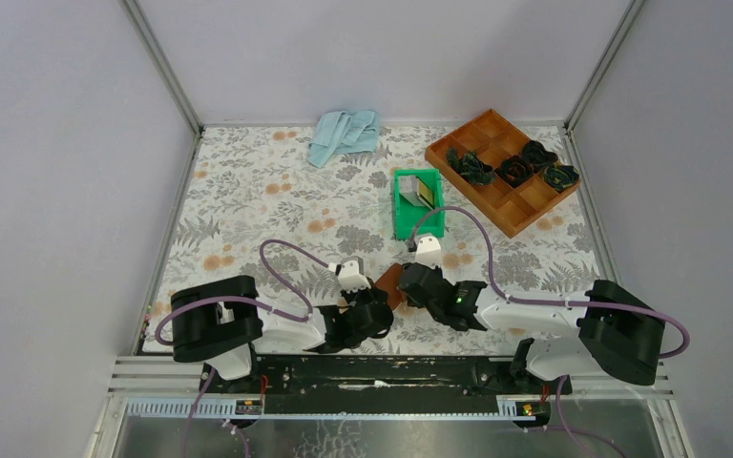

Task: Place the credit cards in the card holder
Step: Close the card holder at the center of the board.

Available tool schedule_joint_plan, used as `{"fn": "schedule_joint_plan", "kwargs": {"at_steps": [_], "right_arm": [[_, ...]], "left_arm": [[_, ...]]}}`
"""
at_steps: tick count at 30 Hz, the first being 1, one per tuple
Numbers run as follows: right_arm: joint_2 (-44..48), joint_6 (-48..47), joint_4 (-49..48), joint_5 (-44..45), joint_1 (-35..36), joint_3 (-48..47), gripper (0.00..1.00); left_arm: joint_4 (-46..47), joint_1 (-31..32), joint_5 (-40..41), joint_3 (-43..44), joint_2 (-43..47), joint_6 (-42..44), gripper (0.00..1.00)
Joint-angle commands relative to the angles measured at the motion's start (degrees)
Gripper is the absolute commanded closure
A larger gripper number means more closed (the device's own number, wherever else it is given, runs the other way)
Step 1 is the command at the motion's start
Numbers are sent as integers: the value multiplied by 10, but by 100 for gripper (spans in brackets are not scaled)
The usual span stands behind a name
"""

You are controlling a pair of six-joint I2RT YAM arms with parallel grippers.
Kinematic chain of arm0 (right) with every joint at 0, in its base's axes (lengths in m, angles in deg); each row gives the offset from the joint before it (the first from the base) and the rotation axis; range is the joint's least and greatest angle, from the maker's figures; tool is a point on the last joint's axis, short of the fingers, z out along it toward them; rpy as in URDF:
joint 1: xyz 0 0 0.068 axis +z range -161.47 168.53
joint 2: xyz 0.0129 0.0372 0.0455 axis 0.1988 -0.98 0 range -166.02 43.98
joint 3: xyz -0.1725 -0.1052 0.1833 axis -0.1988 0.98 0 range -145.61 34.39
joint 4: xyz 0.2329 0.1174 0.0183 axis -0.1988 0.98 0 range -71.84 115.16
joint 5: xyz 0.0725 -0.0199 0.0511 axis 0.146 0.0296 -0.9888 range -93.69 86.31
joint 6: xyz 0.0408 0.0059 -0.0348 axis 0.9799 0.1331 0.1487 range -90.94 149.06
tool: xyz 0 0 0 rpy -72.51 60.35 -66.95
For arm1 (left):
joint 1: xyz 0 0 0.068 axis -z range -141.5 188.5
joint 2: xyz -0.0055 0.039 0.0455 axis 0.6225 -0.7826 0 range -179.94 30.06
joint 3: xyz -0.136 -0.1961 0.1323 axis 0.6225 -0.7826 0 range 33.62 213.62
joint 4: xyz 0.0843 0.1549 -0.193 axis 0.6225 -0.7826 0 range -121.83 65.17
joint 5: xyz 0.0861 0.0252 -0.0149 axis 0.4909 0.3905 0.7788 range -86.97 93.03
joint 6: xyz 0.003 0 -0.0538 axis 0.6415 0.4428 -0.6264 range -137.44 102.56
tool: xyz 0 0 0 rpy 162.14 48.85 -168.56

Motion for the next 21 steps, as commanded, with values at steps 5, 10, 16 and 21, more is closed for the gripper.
{"fn": "schedule_joint_plan", "kwargs": {"at_steps": [5,10,16,21], "right_arm": [[5,16,3,15,-4,12,57],[-4,16,-6,3,-4,9,57],[-27,10,-17,-7,-4,-5,57],[-36,4,-19,-5,-4,-19,57]], "left_arm": [[-49,4,-12,-5,-21,5,100],[-48,4,-13,-3,-22,7,100],[-50,4,-15,-2,-21,9,100],[-52,4,-14,-4,-17,10,100]]}}
